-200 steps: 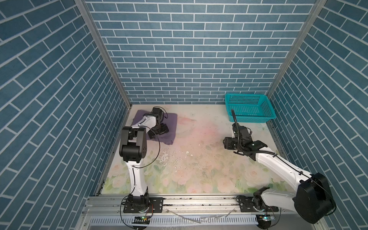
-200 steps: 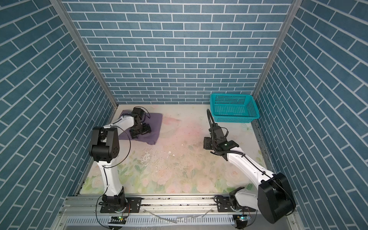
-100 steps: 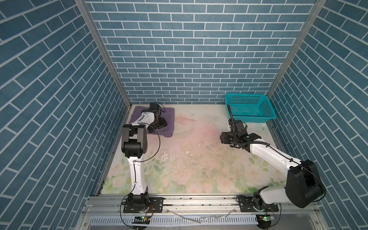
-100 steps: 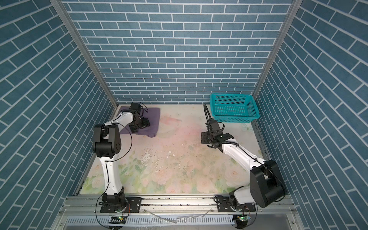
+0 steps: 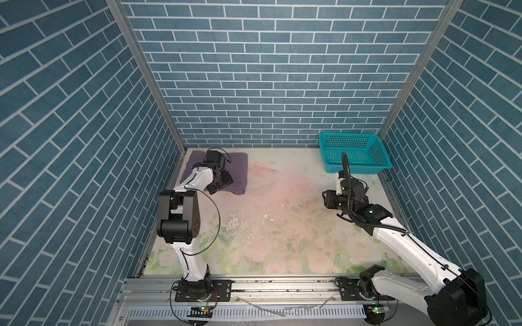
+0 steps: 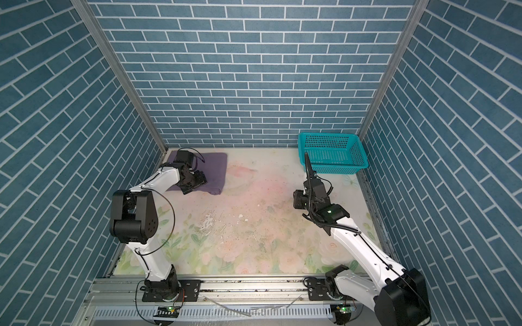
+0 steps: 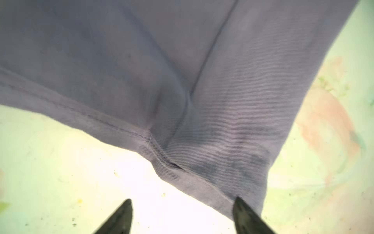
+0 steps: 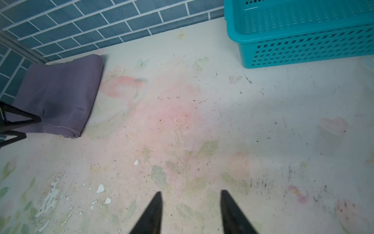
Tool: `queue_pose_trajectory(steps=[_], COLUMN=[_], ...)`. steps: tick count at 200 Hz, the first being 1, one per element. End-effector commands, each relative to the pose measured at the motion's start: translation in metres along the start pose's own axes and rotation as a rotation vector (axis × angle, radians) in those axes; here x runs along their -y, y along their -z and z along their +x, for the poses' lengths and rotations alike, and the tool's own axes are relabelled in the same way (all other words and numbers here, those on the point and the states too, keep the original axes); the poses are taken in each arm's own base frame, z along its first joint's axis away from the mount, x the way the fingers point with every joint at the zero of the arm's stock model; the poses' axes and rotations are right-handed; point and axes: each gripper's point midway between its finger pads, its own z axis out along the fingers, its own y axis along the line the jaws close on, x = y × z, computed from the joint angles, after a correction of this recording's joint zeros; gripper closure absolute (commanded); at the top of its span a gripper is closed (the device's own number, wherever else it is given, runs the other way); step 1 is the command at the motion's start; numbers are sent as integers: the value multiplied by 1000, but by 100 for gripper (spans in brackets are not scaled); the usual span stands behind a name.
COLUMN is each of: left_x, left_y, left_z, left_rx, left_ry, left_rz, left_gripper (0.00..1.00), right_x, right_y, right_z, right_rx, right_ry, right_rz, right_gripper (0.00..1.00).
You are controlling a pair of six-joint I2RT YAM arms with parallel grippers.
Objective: Fold and stack the trousers
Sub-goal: Move the trousers to the top-right of the table.
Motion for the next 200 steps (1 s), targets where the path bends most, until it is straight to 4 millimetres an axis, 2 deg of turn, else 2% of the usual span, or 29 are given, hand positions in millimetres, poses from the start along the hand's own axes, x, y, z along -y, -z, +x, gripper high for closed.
queue_pose_trajectory(steps=[1,13,28,103,150,200], left_x=[5,7,9,11,9,-8], left_y=[-13,-17,-24,-65,-72,-77], left_z=[0,-4,-9,-24,-40,-49], left_rx=[-21,-25,-35,-68,-56,-54], left_ry=[5,2,3,8,13,32], left_rz=[10,6,-7,-50,-68,-103], left_gripper=[51,66,75,76,76,74], right_x=[10,13,16,30,33,39], right_y=[6,7,6,-5,-11,-14], right_z=[-2,-2,-1,-5,-6,-7], right_rx=[53,59,53,20,15,10], right_ry=[-42,-44,-45,-13,-11,-7], right_rz=[29,43,63,181,203,243], right_gripper=[85,100,100,100,100,100])
